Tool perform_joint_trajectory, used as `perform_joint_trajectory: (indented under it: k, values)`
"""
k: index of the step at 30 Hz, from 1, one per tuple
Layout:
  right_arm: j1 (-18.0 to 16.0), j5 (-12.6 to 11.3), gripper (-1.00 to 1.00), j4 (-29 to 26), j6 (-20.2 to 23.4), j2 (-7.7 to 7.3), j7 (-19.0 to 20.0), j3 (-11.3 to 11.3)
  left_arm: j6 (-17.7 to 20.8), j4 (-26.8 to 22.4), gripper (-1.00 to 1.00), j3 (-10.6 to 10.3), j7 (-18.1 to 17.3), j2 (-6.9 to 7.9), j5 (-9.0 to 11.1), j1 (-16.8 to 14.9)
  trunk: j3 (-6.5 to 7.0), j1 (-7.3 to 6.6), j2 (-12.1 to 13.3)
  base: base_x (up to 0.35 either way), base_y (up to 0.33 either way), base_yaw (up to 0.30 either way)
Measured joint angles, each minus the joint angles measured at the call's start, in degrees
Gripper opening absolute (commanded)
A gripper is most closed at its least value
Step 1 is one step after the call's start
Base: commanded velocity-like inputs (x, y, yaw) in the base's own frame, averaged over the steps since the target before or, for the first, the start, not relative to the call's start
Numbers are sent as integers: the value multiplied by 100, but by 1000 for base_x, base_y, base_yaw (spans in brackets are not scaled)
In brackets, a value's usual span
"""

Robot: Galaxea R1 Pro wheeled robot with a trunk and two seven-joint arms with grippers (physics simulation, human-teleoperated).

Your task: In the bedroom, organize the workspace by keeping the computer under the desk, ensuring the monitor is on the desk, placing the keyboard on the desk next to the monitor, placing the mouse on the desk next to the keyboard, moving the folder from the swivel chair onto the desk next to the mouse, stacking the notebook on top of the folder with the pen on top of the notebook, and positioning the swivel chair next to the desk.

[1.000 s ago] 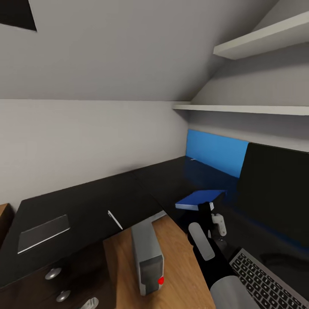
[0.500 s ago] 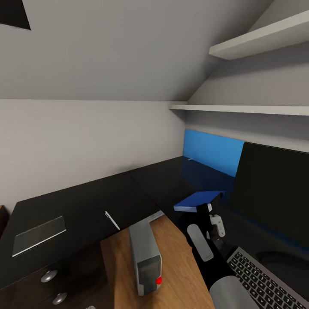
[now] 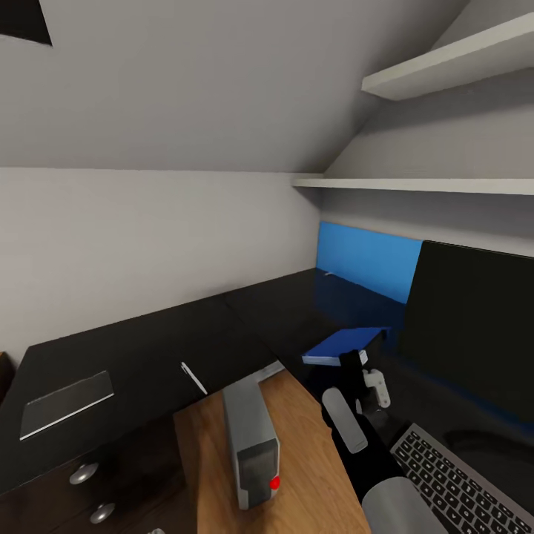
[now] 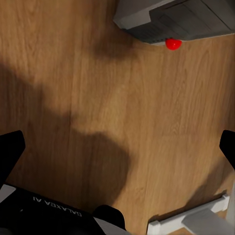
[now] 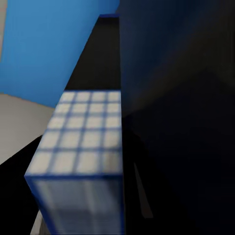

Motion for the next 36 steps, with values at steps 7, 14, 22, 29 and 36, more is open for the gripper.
perform_joint_trajectory:
  k: [7, 14, 22, 29, 36]
  values:
    - [3, 628, -100, 27, -280, 0, 7, 15, 4, 0, 100, -2, 0, -2, 2, 0, 0, 0, 0, 0, 0, 0]
    - [4, 690, -100, 42, -312, 0, 14, 573, 4, 0, 100, -2, 0, -2, 3, 0, 0, 0, 0, 0, 0, 0]
    - [4, 680, -100, 43, -310, 0, 14, 673, 4, 0, 100, -3, 0, -2, -1, 0, -36, 44, -80, 0, 0, 0]
    - [4, 656, -100, 44, -295, 0, 10, 679, 4, -3, 100, 0, 2, -2, 2, 0, -143, 175, -319, 0, 0, 0]
    - [4, 637, -100, 44, -270, 0, 5, 681, 4, -3, 100, 0, 1, -3, 2, 0, -269, 329, -600, 0, 0, 0]
